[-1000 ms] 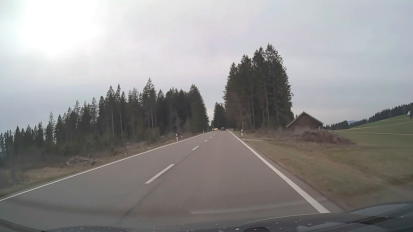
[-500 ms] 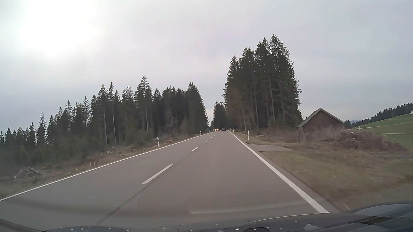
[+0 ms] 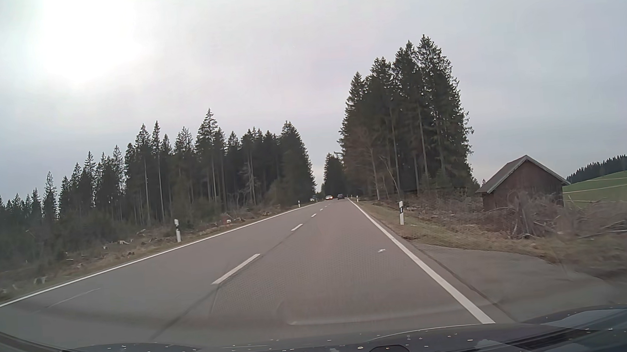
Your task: Follow the waypoints while adhering to traffic rules and regulations
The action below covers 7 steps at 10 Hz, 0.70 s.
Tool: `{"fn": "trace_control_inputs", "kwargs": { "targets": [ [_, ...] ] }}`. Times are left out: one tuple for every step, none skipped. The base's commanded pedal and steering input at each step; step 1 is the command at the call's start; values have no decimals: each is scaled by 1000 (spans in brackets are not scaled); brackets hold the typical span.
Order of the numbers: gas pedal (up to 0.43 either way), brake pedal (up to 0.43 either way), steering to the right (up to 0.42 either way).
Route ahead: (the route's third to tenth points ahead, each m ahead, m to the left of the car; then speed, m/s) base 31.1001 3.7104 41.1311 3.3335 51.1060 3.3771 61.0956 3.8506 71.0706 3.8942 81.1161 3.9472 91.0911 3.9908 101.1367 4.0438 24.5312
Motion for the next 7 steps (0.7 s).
{"fn": "trace_control_inputs", "kwargs": {
  "targets": [
    [311, 0, -3],
    [311, 0, -3],
    [311, 0, -3],
    [311, 0, -3],
    [311, 0, -3],
    [311, 0, -3],
    [299, 0, -3]
  ]
}}
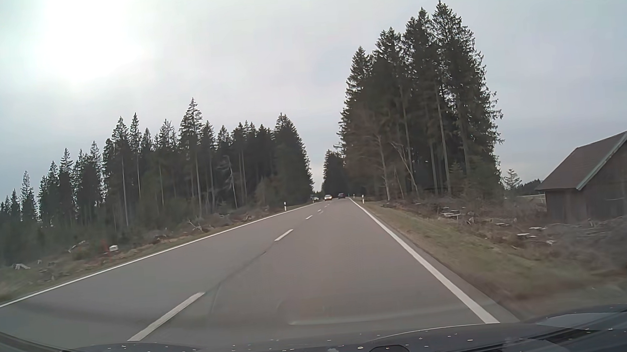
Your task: Follow the waypoints while adhering to traffic rules and regulations
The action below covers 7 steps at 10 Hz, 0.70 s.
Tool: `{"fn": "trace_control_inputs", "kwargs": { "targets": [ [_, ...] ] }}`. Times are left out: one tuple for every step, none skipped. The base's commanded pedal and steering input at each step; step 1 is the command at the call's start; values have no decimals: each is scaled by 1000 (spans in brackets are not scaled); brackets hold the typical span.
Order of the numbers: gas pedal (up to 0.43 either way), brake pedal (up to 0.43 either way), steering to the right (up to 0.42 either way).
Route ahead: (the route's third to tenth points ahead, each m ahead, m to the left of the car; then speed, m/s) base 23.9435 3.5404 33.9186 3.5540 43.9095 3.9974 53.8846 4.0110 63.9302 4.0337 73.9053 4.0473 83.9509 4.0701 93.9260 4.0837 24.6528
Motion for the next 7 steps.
{"fn": "trace_control_inputs", "kwargs": {
  "targets": [
    [287, 0, -3],
    [268, 0, -3],
    [268, 0, -3],
    [260, 0, -3],
    [260, 0, -3],
    [248, 0, -3],
    [248, 0, -3]
  ]
}}
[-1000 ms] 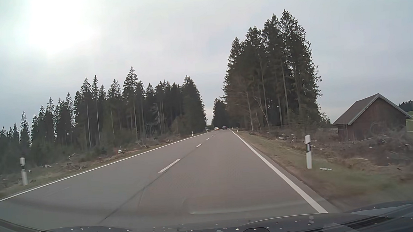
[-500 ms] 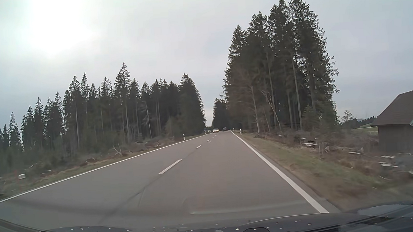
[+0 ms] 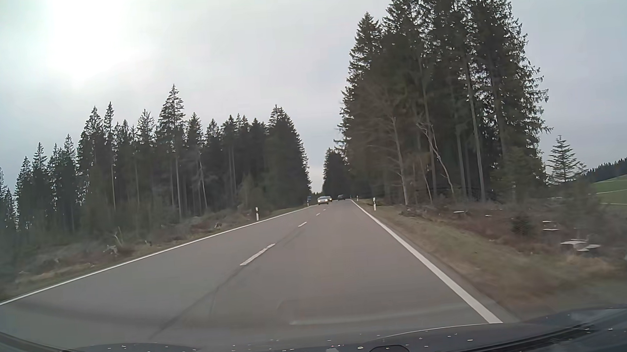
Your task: Follow the waypoints while adhering to traffic rules and regulations
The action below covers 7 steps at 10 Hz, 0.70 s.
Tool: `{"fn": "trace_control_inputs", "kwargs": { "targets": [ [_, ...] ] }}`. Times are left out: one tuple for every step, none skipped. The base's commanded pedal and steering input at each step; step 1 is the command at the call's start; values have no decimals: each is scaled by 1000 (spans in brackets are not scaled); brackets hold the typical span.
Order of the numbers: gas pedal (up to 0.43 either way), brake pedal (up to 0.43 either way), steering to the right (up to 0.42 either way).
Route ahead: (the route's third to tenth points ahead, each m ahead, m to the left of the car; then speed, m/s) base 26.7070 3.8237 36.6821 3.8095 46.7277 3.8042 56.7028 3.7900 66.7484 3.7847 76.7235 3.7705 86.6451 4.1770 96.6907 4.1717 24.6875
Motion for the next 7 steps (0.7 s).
{"fn": "trace_control_inputs", "kwargs": {
  "targets": [
    [248, 0, -3],
    [240, 0, -3],
    [228, 0, -3],
    [228, 0, -3],
    [228, 0, -3],
    [228, 0, -2],
    [228, 0, -2]
  ]
}}
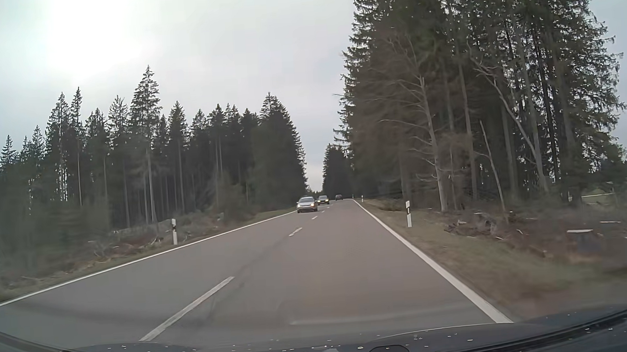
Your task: Follow the waypoints while adhering to traffic rules and regulations
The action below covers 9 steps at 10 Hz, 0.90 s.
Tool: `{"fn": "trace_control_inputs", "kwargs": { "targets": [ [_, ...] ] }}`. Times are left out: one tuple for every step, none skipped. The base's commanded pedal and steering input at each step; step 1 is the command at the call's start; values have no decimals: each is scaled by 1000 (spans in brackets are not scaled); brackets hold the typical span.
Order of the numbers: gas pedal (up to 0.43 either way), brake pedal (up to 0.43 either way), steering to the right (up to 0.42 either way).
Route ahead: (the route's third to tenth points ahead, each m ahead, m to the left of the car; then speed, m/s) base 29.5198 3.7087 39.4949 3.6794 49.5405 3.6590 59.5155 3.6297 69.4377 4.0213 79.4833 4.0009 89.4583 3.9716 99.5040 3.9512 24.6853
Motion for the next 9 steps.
{"fn": "trace_control_inputs", "kwargs": {
  "targets": [
    [228, 0, -1],
    [220, 0, -1],
    [220, 0, -1],
    [220, 0, -1],
    [220, 0, -1],
    [220, 0, -1],
    [220, 0, -1],
    [209, 0, -1],
    [209, 0, -1]
  ]
}}
